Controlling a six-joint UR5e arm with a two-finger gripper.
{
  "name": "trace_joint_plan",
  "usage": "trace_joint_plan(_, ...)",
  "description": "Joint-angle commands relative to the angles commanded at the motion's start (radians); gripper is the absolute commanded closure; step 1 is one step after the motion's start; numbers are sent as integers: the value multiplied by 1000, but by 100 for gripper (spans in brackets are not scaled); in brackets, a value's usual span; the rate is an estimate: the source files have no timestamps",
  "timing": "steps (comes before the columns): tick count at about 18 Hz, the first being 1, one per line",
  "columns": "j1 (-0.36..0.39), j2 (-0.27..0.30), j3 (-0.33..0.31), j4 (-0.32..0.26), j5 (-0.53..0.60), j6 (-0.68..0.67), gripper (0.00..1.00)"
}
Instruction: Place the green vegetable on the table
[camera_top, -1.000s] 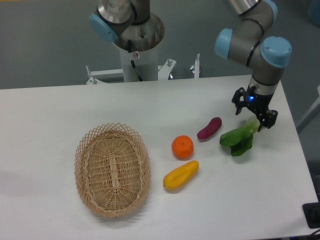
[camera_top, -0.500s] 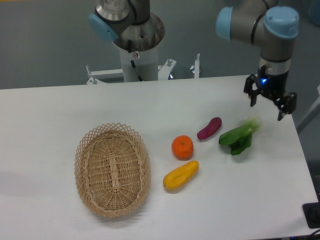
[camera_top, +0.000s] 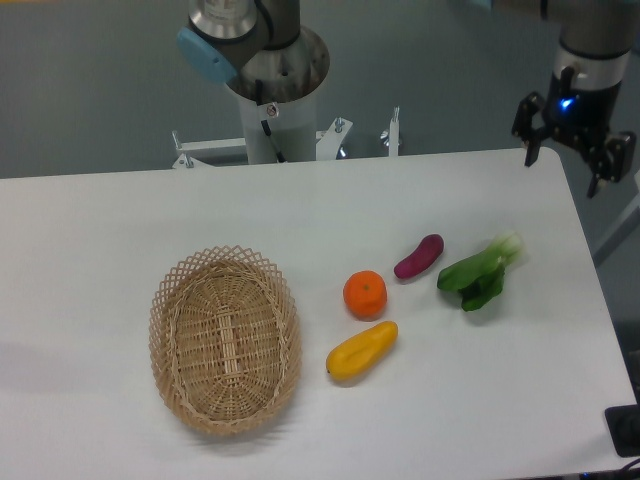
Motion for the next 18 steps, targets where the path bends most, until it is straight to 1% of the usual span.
trace_joint_plan(2,17,-2,20,-34,5,15,0)
trace_joint_plan(4,41,-3,25,-49,5,40,0)
trace_joint_plan(7,92,-2,19,-58,6,190,0)
trace_joint_plan(9,117,0,12,-62,5,245,0)
trace_joint_plan(18,118,0,11,-60,2,242,0)
